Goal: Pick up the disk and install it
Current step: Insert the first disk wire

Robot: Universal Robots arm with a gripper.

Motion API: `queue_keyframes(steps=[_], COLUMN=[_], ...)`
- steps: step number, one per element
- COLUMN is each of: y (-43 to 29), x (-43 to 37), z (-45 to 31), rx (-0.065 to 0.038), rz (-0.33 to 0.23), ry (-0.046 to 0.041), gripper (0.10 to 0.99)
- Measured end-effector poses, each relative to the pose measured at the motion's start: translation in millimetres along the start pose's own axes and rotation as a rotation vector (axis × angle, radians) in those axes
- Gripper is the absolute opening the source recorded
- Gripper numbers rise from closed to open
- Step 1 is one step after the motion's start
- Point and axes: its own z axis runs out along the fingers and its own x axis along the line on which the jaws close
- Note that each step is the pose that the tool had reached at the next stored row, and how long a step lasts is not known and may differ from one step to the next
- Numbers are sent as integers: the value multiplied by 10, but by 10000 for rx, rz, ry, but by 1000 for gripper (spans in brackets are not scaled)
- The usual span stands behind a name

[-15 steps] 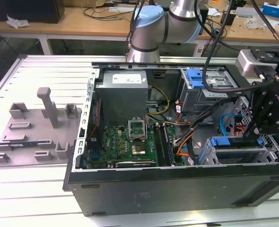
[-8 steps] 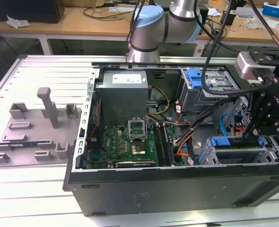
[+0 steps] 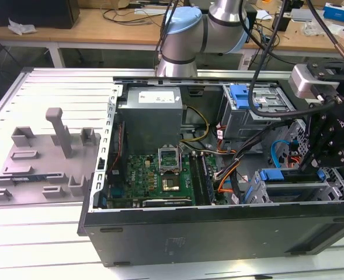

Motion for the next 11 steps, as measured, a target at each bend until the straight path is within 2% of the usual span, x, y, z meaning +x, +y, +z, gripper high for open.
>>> queue_keyframes(steps=[3,6,11], y=[0,-2,-3], x=[0,2,0], z=[-19,-85,-143], rx=[-2,2,4], rz=[1,1,0], ry=[-12,9,28], gripper=[165,165,165])
